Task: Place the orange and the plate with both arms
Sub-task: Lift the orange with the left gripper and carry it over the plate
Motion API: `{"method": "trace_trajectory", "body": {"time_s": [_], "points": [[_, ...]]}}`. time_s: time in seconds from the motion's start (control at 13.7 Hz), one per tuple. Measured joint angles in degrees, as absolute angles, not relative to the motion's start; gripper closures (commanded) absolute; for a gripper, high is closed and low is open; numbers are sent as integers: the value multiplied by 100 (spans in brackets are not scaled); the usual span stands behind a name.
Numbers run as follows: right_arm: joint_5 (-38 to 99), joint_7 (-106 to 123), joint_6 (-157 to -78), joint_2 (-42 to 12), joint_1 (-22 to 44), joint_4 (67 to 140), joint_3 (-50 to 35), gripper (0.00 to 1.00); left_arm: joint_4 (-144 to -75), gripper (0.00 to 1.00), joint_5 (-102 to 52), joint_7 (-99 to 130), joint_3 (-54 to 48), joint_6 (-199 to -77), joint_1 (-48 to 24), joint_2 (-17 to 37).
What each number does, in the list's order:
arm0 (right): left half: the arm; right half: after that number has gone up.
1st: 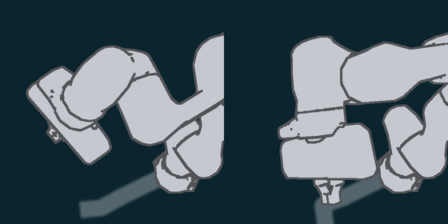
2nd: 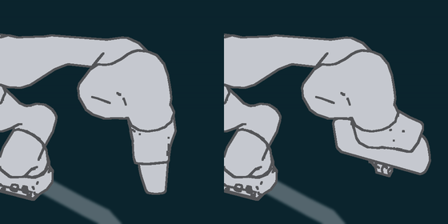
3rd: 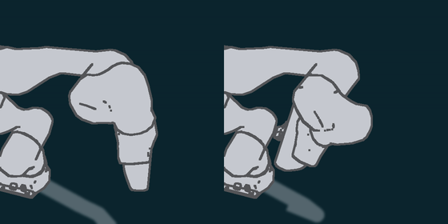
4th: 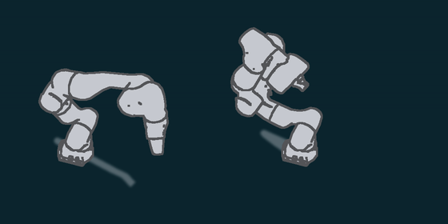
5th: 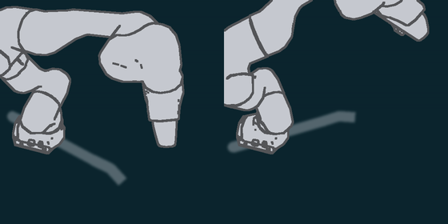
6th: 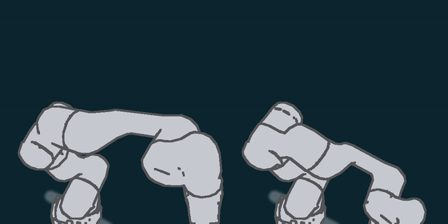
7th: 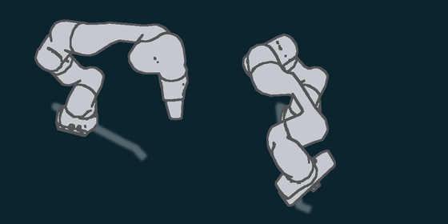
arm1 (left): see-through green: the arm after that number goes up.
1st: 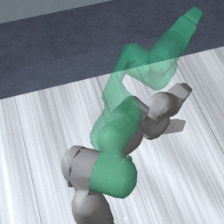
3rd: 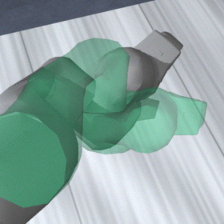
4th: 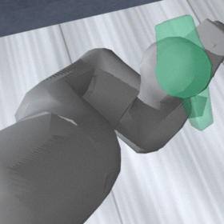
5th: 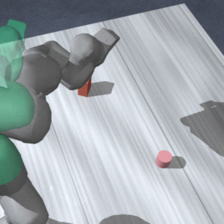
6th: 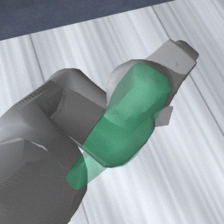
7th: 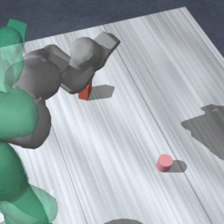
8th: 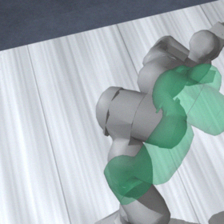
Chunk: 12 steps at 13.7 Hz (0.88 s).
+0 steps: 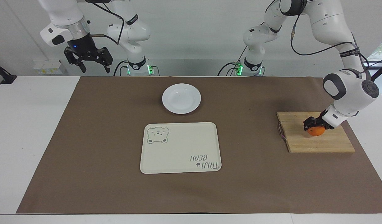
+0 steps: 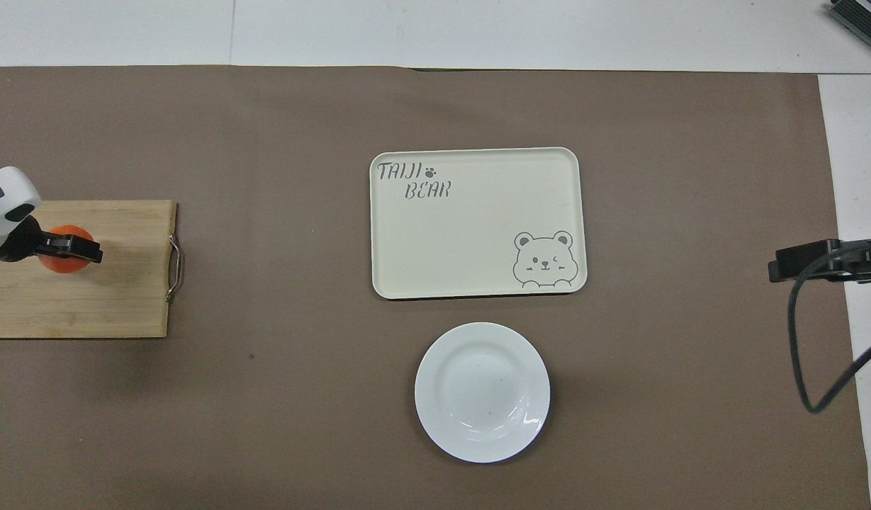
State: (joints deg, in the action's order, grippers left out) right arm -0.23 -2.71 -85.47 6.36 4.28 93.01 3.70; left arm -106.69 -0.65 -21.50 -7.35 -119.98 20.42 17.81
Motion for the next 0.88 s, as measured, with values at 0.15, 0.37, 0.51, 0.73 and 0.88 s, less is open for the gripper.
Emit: {"method": "trace_trajectory", "body": {"time_s": [0.15,0.37,0.51,0.73,0.88], "points": [[-23,-271,-8548,636,402,9302,393,0,-10517,100,-65,-1965,-765,-11723,1947,1653],[-23,-271,-8550,636,400,9302,427,0,-10436,100,-65,-1512,-789,-11354,1668,1298],[-23,-271,-8550,636,400,9302,427,0,-10423,100,-65,-1158,-799,-11070,1432,994],[-23,-271,-8550,637,399,9302,427,0,-10365,100,-60,-517,-809,-10555,950,533],[-23,-271,-8554,637,399,9302,430,0,-10272,100,30,-62,-815,-10200,599,303]]}}
